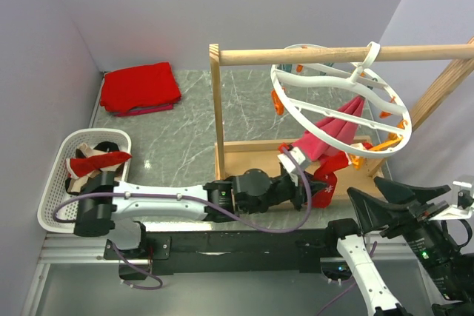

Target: Remove the socks clipped to the hanger

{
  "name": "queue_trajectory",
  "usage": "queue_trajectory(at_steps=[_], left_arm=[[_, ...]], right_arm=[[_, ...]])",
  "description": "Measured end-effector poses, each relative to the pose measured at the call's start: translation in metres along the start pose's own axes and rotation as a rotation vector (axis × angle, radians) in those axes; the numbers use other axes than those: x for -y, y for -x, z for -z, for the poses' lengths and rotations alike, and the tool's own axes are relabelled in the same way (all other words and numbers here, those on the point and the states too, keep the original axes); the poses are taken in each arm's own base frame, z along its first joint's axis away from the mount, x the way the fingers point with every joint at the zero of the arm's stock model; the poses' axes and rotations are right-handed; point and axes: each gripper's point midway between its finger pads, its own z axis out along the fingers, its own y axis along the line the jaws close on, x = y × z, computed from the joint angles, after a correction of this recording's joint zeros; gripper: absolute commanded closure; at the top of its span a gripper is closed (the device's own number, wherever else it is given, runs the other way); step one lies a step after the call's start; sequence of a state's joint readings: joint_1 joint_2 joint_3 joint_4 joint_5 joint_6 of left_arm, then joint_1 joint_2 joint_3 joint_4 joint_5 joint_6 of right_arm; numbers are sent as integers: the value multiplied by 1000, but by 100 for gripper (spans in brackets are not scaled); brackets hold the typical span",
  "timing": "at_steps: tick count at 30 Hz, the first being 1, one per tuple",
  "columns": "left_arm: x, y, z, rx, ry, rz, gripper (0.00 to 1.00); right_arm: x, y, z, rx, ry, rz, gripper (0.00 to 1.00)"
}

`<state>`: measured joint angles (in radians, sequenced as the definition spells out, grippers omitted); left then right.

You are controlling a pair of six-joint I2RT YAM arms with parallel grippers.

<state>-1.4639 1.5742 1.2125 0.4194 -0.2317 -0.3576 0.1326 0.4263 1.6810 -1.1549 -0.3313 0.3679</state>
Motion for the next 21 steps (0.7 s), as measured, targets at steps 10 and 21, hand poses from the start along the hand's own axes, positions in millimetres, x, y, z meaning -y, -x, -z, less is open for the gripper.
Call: queue_trajectory(at_steps=[10, 21], left_arm=[[5, 41, 39, 77, -25, 50, 99], [13, 31, 51, 39, -53, 70, 99]], right_arm=[[35, -3, -1, 18, -196, -50, 15], [81, -10, -17, 62, -415, -184, 20]])
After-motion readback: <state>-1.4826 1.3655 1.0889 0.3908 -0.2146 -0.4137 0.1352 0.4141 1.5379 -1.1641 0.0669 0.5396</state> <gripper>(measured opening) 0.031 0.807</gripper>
